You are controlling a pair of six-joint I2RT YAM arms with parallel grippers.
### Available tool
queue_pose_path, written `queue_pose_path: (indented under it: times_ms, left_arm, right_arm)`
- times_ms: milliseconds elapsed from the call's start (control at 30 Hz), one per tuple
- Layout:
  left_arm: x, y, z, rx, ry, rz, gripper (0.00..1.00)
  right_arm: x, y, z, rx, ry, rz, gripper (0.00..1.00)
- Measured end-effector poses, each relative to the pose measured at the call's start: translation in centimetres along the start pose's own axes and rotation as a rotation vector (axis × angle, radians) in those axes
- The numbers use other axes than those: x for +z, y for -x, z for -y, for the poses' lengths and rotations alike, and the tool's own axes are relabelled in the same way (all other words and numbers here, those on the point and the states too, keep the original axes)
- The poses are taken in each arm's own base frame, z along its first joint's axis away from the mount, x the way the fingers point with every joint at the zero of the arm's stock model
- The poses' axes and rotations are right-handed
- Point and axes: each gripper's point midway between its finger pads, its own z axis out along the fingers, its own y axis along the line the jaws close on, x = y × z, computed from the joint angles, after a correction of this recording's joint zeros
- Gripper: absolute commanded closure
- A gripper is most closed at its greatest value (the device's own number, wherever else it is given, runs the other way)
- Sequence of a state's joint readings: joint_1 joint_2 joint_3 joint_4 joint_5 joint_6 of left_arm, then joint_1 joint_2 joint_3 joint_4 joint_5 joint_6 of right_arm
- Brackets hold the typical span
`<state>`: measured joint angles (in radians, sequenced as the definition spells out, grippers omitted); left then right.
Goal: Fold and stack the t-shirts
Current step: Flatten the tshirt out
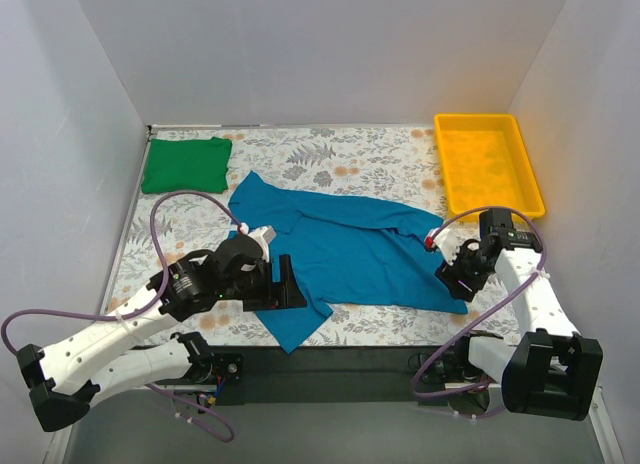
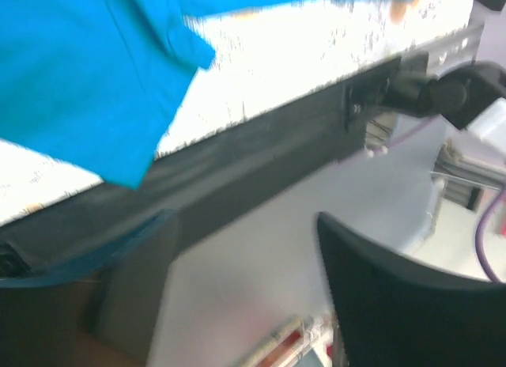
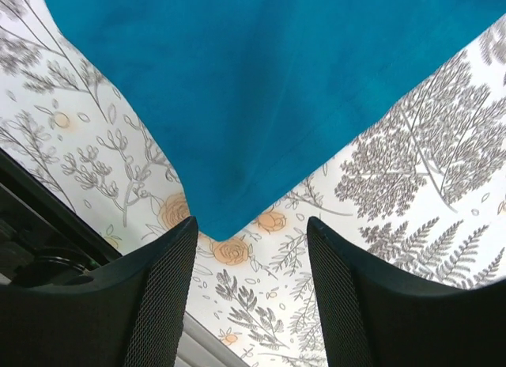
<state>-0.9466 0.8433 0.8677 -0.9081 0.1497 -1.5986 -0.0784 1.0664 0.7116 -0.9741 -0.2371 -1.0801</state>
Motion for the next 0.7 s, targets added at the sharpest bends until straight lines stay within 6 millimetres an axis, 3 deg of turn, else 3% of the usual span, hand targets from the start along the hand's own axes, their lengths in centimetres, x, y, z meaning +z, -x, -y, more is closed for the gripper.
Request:
queue_pose_path:
  times_ms: [100,200,433,700]
  left_arm:
    - [0.0,2.1,-0.1,0.051,0.024,0.102,0.09]
    - [0.4,4.3,-0.4,0.101,0.061,0.198,0.03]
    - [1.7,9.2,-1.4,0.184,0.143,0.342,0.02]
    - [1.7,14.8,-4.8,0.171,0.213,0.452,0.02]
  right_arm:
    - [-0.3,1.7,0.3,0.009,0.025,0.064,0.34]
    - [-0.5,3.4,0.3,0.02,0.058,0.129,0.34]
    - [-0.8,6.0,-0.3,0.034,0.139,0.243,0.33]
    - [-1.1,8.0,-1.0,0.044,0.185,0.324,0.33]
